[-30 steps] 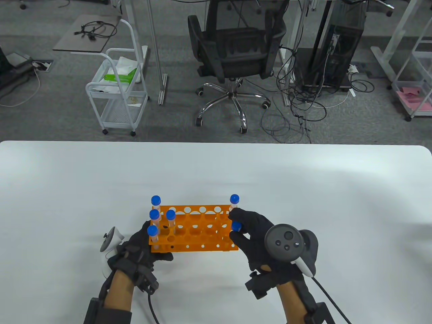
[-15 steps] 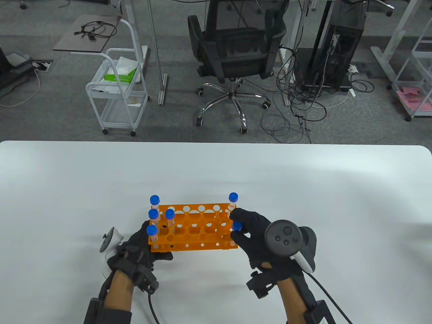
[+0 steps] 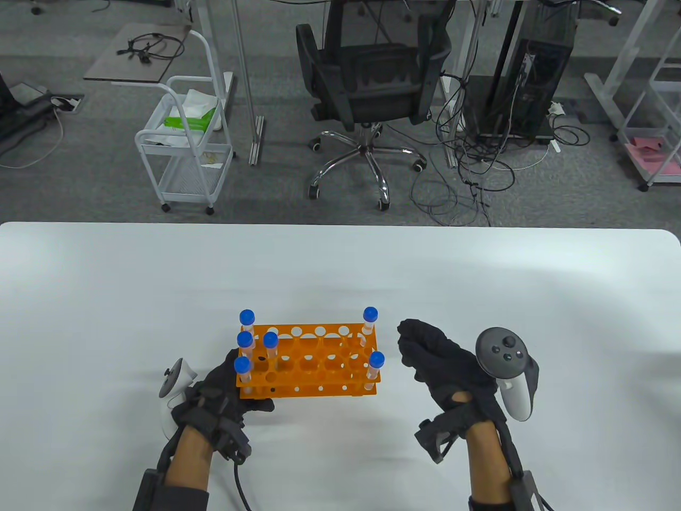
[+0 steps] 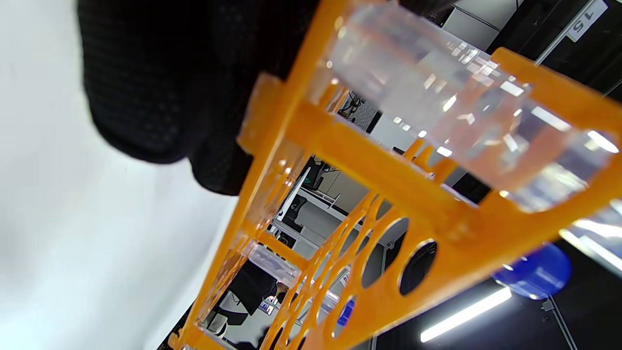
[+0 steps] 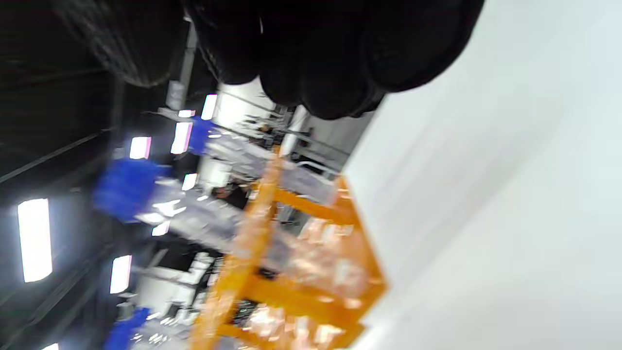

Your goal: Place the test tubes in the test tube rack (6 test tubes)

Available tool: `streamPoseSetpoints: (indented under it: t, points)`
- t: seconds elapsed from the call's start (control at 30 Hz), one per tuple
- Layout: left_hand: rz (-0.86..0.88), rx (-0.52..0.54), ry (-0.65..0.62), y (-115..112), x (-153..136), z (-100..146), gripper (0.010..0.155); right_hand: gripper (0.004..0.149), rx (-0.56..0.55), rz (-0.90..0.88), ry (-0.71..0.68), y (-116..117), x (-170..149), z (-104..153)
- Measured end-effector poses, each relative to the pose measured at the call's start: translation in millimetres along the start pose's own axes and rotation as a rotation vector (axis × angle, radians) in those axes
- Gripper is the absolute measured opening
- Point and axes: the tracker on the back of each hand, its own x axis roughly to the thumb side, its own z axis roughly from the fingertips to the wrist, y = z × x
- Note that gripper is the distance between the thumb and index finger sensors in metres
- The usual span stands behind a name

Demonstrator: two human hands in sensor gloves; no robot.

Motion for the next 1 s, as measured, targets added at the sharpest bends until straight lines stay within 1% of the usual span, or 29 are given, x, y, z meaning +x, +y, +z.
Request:
streamPoseSetpoints:
  t: [0.07, 0.13, 0.23, 0.33, 0.4, 0.47, 0.6, 0.77, 0.93, 1.0]
  points:
    - [-0.007, 0.004, 0.004, 0.1, -0.4, -0.4, 0.060, 0.057, 0.060, -0.003, 0.095, 9.6, -13.4, -9.2]
    - [-0.010, 0.005, 0.006, -0.1, -0.7, -0.6, 0.060, 0.055, 0.104, -0.012, 0.123, 15.1, -18.6, -13.5]
    - [-0.023, -0.002, 0.011, -1.0, -1.0, -1.2, 0.060, 0.053, 0.191, -0.075, 0.166, 23.7, -26.0, -19.2]
    - [-0.033, -0.008, 0.017, -4.3, -2.7, -2.3, 0.060, 0.050, 0.253, -0.113, 0.181, 29.0, -30.3, -22.3]
    - [-0.041, -0.013, 0.026, -6.2, -4.6, -3.6, 0.060, 0.049, 0.264, -0.124, 0.190, 30.4, -31.2, -23.3]
    - [-0.047, -0.007, 0.034, -6.9, -6.1, -5.1, 0.060, 0.047, 0.238, -0.099, 0.203, 30.6, -33.5, -25.0]
    - [-0.068, 0.020, 0.061, -5.6, -9.9, -9.3, 0.060, 0.046, 0.266, -0.145, 0.255, 32.5, -43.5, -30.4]
    - [-0.077, 0.040, 0.094, -6.3, -11.5, -19.0, 0.060, 0.045, 0.272, -0.150, 0.278, 30.0, -46.9, -33.8]
    - [-0.106, 0.054, 0.159, -8.7, -13.5, -31.4, 0.058, 0.045, 0.277, -0.154, 0.321, 22.3, -52.5, -42.3]
    - [-0.127, 0.061, 0.215, -9.9, -12.4, -35.0, 0.058, 0.045, 0.290, -0.173, 0.325, 17.1, -55.2, -45.9]
